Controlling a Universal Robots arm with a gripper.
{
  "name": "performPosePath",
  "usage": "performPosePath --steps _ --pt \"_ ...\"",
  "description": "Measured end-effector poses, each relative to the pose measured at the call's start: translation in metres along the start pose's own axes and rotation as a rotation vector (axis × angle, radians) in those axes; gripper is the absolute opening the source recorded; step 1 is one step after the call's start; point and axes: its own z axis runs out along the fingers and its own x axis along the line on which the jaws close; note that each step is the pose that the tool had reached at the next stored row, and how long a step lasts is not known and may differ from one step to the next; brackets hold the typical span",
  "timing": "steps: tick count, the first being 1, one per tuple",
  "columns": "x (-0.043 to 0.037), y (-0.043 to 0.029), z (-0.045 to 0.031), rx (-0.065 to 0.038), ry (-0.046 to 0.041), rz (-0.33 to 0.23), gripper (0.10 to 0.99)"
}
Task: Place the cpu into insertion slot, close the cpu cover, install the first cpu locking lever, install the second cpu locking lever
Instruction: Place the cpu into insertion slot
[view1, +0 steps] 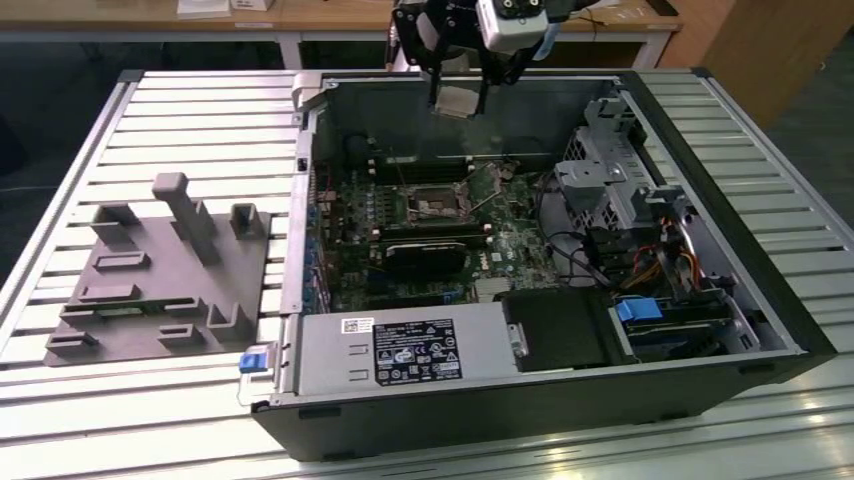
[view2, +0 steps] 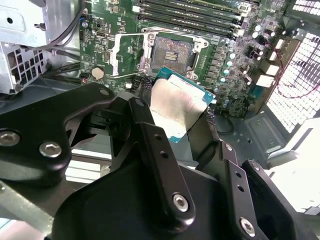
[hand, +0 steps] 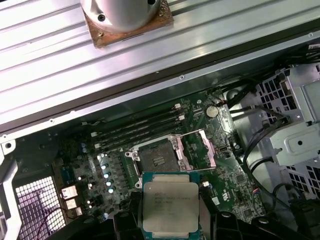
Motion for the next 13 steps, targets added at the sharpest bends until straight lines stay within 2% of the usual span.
performPosePath --steps 13 --pt "0.0000 0.0000 0.0002 -0.001 -0.0057 0.063 0.537"
